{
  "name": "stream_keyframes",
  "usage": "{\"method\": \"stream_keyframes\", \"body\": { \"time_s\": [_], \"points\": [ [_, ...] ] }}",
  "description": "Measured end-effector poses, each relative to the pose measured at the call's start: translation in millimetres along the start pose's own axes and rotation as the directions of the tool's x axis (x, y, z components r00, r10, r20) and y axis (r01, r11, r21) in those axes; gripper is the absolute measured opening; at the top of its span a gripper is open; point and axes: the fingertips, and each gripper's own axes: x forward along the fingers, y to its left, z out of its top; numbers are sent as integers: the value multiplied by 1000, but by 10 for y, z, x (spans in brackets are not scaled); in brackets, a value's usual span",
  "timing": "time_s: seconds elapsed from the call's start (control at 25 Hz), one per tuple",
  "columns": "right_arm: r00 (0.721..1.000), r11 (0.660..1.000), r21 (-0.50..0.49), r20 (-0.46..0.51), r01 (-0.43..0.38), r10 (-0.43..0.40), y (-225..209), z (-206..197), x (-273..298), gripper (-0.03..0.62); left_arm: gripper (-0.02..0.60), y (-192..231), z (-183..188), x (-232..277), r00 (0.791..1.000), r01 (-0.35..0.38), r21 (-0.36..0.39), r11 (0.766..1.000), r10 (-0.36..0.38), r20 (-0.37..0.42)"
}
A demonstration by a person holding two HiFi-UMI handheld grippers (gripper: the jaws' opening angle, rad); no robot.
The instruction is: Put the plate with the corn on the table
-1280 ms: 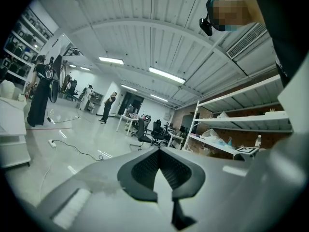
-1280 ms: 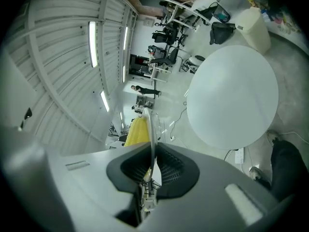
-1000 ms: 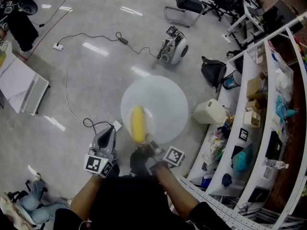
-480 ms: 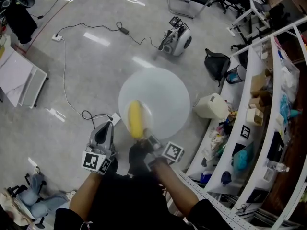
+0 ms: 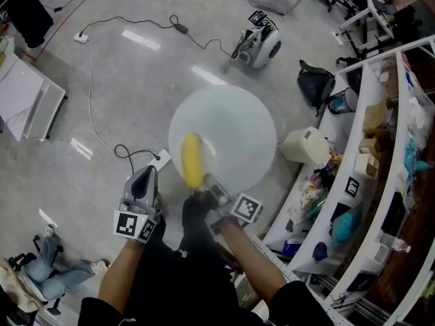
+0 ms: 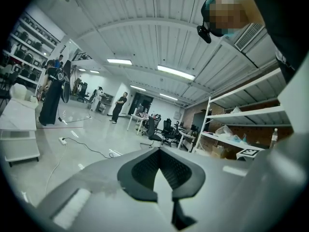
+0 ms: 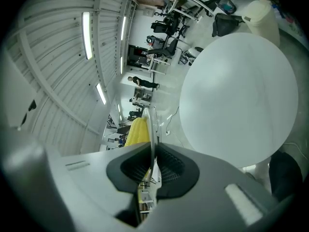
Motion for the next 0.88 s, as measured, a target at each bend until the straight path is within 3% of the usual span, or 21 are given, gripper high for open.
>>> {"method": "stream_keyframes", "body": {
  "time_s": [0.2, 0.88],
  "points": [
    [1000, 999, -17, 0, -28, 28, -66, 54, 117, 38, 2, 89, -103, 67, 1000, -16, -9, 1000, 16, -7],
    [1000, 1000, 9, 0, 17, -17, -584, 34, 422, 38, 2, 391, -451, 382, 999, -48, -31, 998, 48, 0]
  ]
}}
